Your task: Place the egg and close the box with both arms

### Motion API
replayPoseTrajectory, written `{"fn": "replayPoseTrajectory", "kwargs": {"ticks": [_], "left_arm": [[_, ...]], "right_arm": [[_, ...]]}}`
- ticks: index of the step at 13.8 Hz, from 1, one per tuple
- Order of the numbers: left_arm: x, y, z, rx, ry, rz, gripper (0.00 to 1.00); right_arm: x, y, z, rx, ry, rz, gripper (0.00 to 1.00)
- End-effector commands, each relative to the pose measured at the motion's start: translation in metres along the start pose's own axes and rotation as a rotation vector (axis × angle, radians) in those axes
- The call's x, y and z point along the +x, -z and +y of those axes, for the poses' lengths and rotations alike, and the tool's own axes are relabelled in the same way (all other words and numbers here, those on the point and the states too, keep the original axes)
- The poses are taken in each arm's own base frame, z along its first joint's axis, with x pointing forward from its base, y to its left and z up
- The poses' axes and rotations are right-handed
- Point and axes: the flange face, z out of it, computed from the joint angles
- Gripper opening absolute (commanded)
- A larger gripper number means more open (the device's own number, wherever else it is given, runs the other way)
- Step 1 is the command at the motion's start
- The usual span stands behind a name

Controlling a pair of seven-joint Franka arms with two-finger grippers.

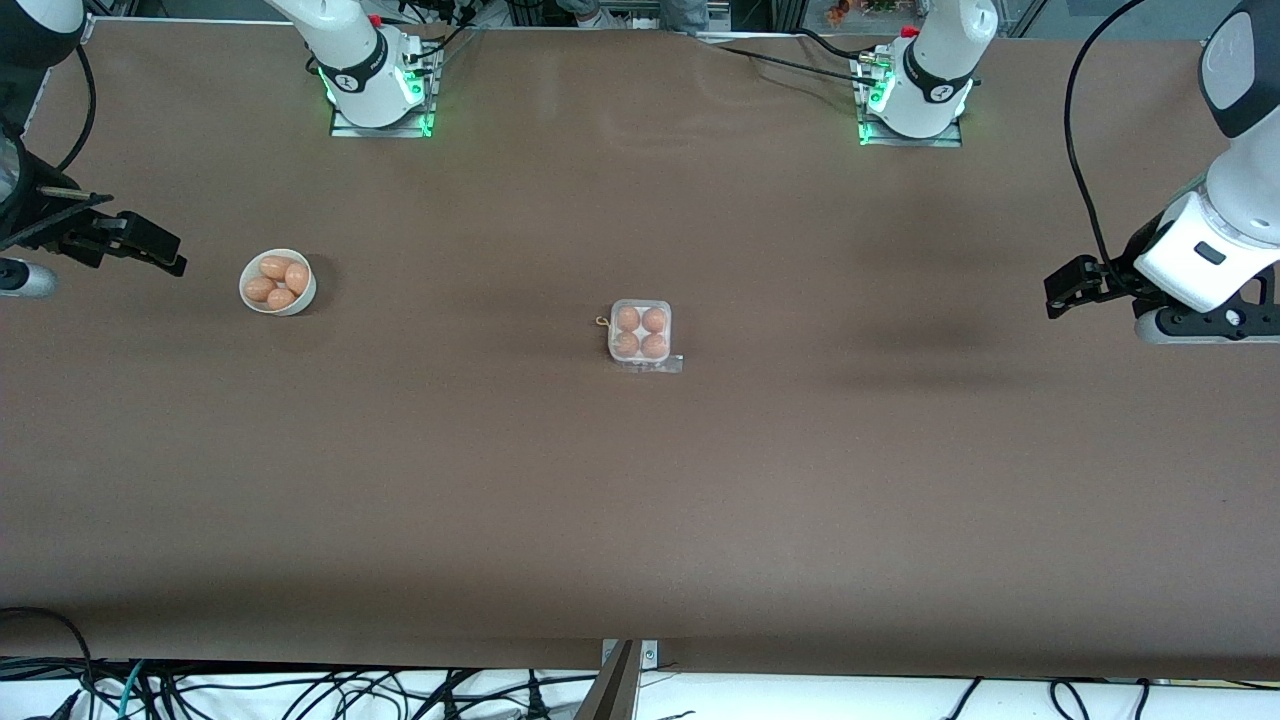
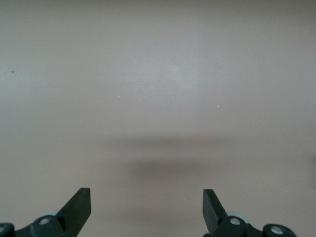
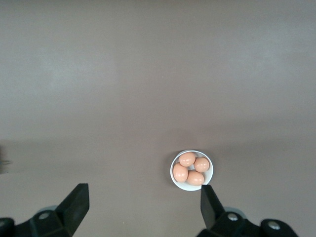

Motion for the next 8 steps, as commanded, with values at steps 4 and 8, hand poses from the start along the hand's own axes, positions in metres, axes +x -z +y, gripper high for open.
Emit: {"fn": "replayPoseTrajectory", "kwargs": {"ticks": [4, 8], "left_arm": [[-0.0124, 0.0079, 0.0044, -0.077, 0.014, 0.017, 1.00], [-0.0144, 0.0133, 0.0040, -0.077, 0.012, 0.023, 1.00]], "right_arm": [[-0.0014, 0.0053, 0.0016, -0.009, 0.000, -0.004, 1.00], [-0.0014, 0.0045, 0.0031, -0.006, -0.003, -0.006, 1.00]]}}
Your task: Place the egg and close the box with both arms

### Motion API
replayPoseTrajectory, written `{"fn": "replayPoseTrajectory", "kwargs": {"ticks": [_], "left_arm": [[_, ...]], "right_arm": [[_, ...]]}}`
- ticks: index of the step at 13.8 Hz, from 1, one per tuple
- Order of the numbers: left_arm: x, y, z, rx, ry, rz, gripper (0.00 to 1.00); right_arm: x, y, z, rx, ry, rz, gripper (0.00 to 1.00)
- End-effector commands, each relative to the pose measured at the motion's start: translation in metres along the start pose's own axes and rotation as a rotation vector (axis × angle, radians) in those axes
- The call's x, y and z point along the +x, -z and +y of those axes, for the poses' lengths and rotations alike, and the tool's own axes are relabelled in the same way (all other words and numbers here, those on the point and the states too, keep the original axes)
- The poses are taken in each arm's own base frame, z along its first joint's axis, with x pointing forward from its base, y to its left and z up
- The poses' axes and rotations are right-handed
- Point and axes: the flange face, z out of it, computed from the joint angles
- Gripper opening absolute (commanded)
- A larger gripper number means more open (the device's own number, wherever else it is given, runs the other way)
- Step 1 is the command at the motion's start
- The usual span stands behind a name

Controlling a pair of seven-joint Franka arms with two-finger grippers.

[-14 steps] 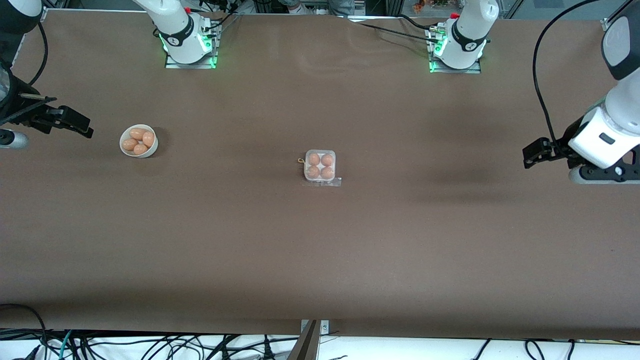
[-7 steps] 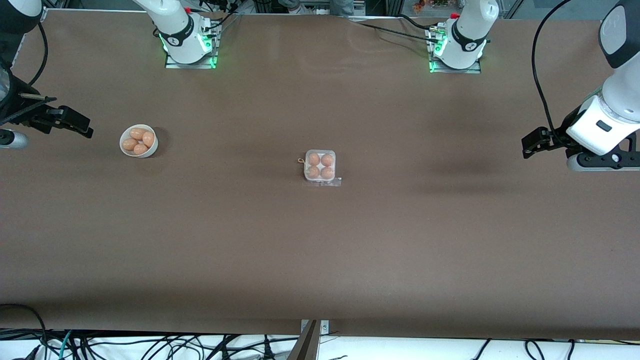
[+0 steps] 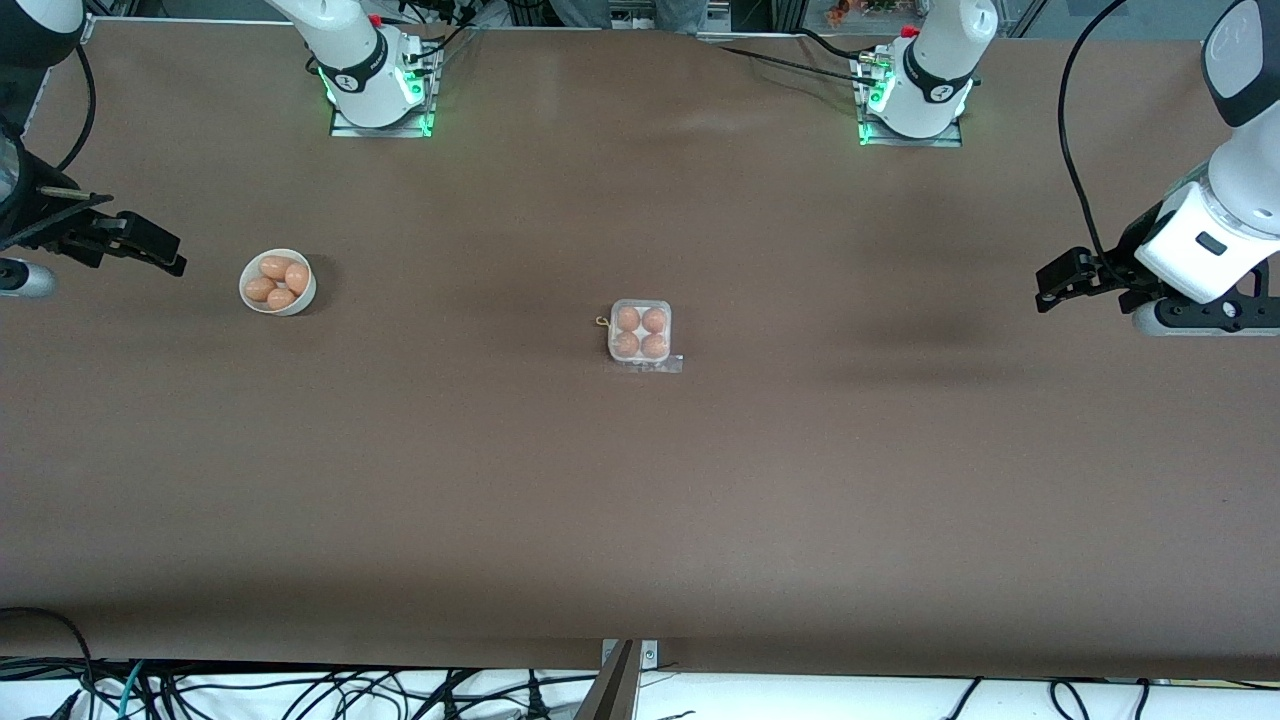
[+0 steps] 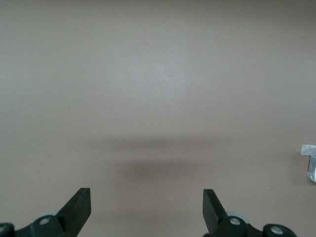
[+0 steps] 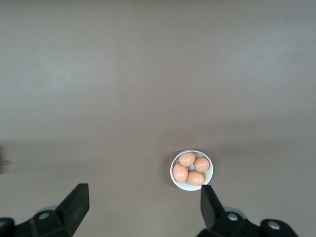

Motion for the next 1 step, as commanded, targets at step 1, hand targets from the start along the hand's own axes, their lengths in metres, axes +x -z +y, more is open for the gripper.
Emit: {"fn": "replayPoseTrajectory", "kwargs": {"ticks": [1], "left_arm": [[-0.0113, 0.0089, 0.0003, -0.022, 0.003, 0.019, 1.00]], "right_arm": [[-0.0014, 0.0045, 0.0026, -0.006, -0.003, -0.006, 1.00]]}}
